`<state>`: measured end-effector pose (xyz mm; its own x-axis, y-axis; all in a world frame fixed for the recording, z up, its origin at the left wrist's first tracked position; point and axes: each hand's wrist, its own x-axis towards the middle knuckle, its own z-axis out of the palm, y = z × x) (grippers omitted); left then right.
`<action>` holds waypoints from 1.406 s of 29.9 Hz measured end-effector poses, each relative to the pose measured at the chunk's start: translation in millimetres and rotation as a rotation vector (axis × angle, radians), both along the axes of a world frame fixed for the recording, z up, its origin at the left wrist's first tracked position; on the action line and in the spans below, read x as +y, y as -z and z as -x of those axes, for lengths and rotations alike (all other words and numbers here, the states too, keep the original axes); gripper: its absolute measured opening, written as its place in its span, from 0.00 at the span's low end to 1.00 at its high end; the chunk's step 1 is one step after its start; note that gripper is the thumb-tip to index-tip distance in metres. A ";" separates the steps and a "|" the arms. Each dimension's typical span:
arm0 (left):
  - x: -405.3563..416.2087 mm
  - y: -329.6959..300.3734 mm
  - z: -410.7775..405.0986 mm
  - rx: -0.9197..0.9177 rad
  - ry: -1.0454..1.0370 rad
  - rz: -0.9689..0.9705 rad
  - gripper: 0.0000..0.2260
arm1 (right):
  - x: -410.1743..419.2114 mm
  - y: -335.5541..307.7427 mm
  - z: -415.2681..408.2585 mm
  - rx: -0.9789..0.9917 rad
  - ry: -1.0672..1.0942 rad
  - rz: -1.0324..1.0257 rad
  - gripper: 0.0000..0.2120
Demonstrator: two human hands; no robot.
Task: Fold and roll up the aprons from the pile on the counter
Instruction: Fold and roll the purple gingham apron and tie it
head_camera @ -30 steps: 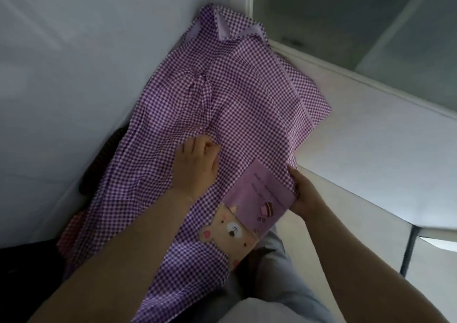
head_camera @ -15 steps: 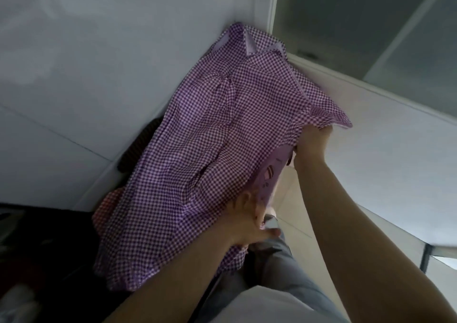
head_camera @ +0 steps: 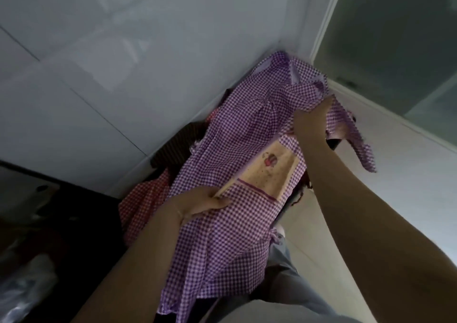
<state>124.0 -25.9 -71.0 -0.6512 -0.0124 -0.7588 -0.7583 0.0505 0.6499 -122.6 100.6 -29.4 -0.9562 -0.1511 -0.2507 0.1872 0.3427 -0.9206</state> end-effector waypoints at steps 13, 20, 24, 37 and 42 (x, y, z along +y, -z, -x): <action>-37.6 53.0 -17.8 -0.116 -0.592 0.759 0.14 | -119.4 40.6 24.8 0.631 -0.966 -0.719 0.16; -47.2 54.9 -11.3 -0.099 -0.487 1.035 0.13 | -144.7 56.5 46.8 0.910 -0.987 -0.988 0.15; -46.6 62.5 4.6 0.025 -0.247 1.359 0.15 | -150.4 63.1 58.6 0.875 -1.078 -1.014 0.18; -52.2 68.3 54.0 -0.362 -0.702 0.829 0.25 | -162.5 58.2 87.8 0.892 -1.081 -0.888 0.22; -44.6 69.1 38.7 -0.057 -0.690 0.674 0.14 | -163.0 60.6 99.3 0.826 -1.082 -1.000 0.25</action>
<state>85.3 -70.6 -140.1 -0.3001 -0.8226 -0.4830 -0.7904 -0.0691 0.6087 -221.8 -62.3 -90.0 -0.4422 -0.8810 -0.1683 -0.8935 0.4491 -0.0036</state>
